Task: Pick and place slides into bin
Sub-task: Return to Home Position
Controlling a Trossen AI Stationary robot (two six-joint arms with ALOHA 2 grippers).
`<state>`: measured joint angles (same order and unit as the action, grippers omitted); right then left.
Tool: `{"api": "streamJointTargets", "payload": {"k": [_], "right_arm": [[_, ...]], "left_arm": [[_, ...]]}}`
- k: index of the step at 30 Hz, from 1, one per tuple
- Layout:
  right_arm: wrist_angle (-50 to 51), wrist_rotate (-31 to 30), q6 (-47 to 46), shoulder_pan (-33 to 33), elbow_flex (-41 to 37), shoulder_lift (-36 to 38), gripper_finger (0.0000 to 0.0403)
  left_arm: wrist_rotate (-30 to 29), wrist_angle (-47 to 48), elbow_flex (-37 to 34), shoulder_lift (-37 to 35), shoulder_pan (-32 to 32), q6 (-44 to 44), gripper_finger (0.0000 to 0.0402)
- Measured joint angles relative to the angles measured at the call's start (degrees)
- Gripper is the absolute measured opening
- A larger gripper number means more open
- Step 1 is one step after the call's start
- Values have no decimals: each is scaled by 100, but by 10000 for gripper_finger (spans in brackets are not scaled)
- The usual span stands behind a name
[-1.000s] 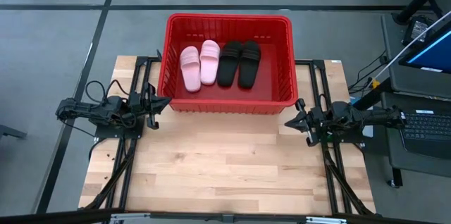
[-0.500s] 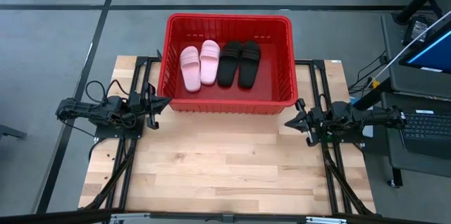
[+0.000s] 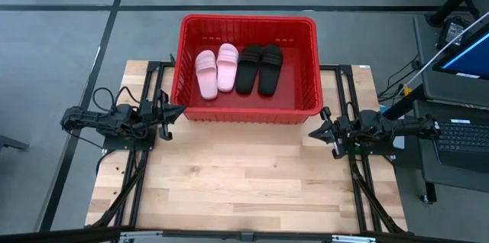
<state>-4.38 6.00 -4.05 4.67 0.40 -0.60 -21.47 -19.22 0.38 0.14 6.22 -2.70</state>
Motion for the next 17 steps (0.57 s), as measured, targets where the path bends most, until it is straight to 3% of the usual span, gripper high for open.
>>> {"api": "streamJointTargets", "payload": {"k": [17], "right_arm": [[0, 0, 0, 1, 0, -2, 13]], "left_arm": [[0, -1, 0, 0, 0, 0, 6]]}}
